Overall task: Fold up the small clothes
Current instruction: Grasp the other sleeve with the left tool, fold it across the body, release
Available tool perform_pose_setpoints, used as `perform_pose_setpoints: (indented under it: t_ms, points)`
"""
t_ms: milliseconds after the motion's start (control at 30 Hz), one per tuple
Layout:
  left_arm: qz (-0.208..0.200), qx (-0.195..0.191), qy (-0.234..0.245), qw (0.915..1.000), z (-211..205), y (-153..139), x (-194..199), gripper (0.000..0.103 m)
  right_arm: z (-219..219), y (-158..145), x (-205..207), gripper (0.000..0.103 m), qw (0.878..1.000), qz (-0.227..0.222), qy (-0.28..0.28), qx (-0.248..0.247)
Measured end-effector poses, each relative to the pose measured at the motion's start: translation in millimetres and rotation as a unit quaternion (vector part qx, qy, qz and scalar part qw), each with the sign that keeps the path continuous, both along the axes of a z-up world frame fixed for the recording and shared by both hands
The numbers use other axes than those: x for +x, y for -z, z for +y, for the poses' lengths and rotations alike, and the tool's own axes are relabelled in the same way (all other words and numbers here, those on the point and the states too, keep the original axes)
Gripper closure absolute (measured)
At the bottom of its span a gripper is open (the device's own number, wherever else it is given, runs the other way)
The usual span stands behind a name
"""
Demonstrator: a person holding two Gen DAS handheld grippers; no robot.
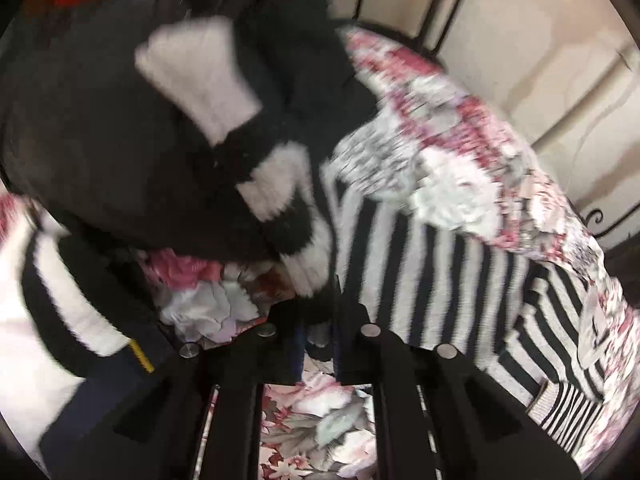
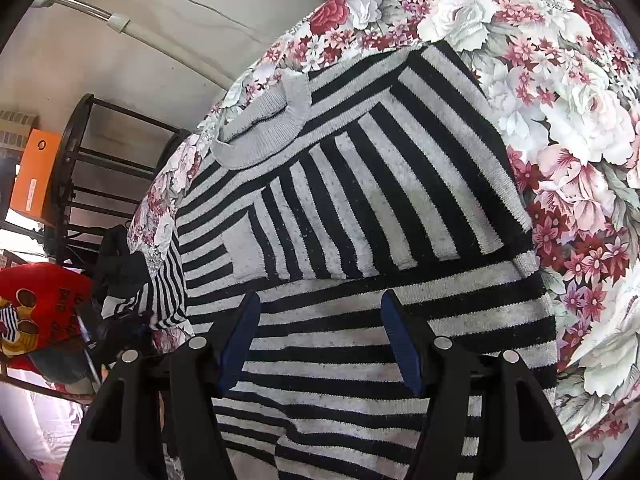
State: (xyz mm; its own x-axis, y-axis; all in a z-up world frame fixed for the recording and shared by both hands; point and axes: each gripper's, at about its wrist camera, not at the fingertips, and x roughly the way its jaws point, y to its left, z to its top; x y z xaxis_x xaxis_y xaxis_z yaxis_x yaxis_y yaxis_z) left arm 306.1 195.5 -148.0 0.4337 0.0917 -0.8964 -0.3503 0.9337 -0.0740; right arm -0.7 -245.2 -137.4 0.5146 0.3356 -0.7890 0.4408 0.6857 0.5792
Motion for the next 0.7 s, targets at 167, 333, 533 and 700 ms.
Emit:
perform_pose_setpoints:
  t_ms: [167, 333, 533, 700]
  points:
    - [-0.035, 0.066, 0.054, 0.9958, -61, -34, -10, 0.095, -1, -2, -3, 0.04, 1.0, -0.002, 0.004, 0.011]
    - [-0.057, 0.091, 0.103, 0.9888, -105, -73, -70, 0.094, -9, -4, -9, 0.039, 1.0, -0.003, 0.018, 0.024]
    - [-0.078, 0.141, 0.192, 0.9681, -186, -94, -128, 0.094, -23, -1, -18, 0.036, 0.999, -0.001, 0.028, 0.044]
    - [-0.079, 0.24, 0.323, 0.912, -288, -55, -184, 0.092, -57, 0, -36, 0.036, 0.993, -0.01, 0.094, 0.064]
